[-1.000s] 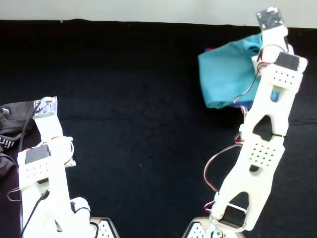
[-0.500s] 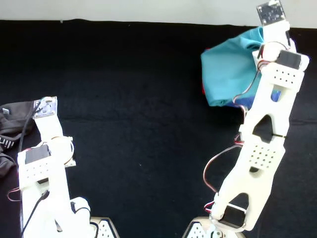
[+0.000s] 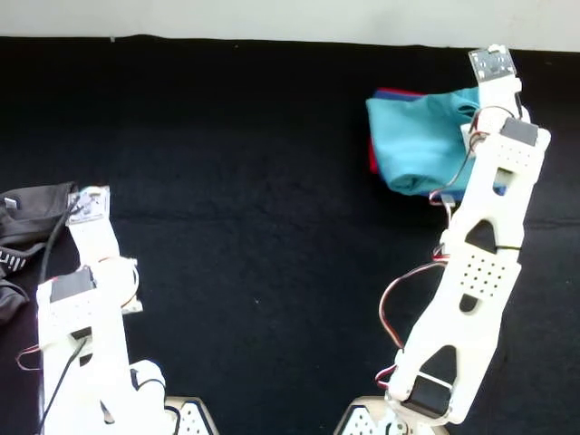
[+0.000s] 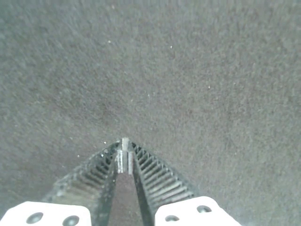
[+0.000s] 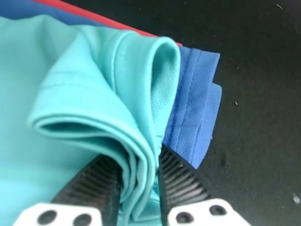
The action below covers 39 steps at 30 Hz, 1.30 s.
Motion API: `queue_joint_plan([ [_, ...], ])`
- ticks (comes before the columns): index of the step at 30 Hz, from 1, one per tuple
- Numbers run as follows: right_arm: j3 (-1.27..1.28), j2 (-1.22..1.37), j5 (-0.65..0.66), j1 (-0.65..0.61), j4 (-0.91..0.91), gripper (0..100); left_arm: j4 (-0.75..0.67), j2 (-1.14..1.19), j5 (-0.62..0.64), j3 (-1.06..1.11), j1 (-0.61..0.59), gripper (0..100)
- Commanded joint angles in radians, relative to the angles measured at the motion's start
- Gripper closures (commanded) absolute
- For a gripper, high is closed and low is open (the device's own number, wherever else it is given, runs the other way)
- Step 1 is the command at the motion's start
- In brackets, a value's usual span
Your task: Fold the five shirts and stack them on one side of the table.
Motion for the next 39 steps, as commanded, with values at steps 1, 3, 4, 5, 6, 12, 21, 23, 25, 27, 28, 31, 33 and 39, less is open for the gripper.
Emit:
queue_joint_plan([
  [1, -0.007, -0.01, -0.044, 0.048, -0.015, 99.3, -0.012, -0.016, -0.008, -0.002, -0.001, 99],
  [3, -0.007, -0.01, -0.054, 0.058, -0.015, 99.1, -0.012, -0.016, -0.008, -0.002, -0.001, 99],
  [4, -0.007, -0.004, -0.054, 0.061, -0.015, 99.0, -0.017, -0.016, -0.008, -0.004, -0.001, 99],
  [5, -0.005, -0.002, -0.054, 0.061, -0.015, 99.0, -0.029, -0.016, -0.008, -0.002, -0.001, 99],
  [6, -0.002, -0.002, -0.054, 0.061, -0.013, 98.9, -0.037, -0.016, -0.008, -0.001, -0.001, 99],
  [12, -0.007, -0.012, -0.055, 0.042, 0.022, 80.5, -0.04, -0.016, -0.008, -0.002, -0.001, 99],
  [21, -0.196, -0.087, -0.058, 0.025, 0.139, 79.1, -0.04, -0.016, -0.008, -0.002, -0.001, 99],
  [23, -0.259, -0.101, -0.091, 0.019, 0.179, 79.1, -0.04, -0.016, -0.008, -0.002, -0.001, 99],
  [25, -0.317, -0.11, -0.14, 0.016, 0.22, 79.1, -0.04, -0.016, -0.008, -0.002, -0.001, 99],
  [27, -0.38, -0.114, -0.167, 0.013, 0.269, 79.1, -0.04, -0.016, -0.008, -0.002, -0.001, 99],
  [28, -0.412, -0.114, -0.172, 0.008, 0.294, 79.1, -0.04, -0.016, -0.008, -0.002, -0.001, 99],
  [31, -0.47, -0.107, -0.172, -0.01, 0.351, 79.1, -0.04, -0.016, -0.008, -0.002, -0.001, 99],
  [33, -0.464, -0.107, -0.172, -0.033, 0.404, 79.3, -0.04, -0.016, -0.008, -0.002, -0.001, 99],
  [39, -0.46, -0.105, -0.175, -0.15, 0.694, 99.1, -0.04, -0.016, -0.008, -0.005, -0.001, 99],
])
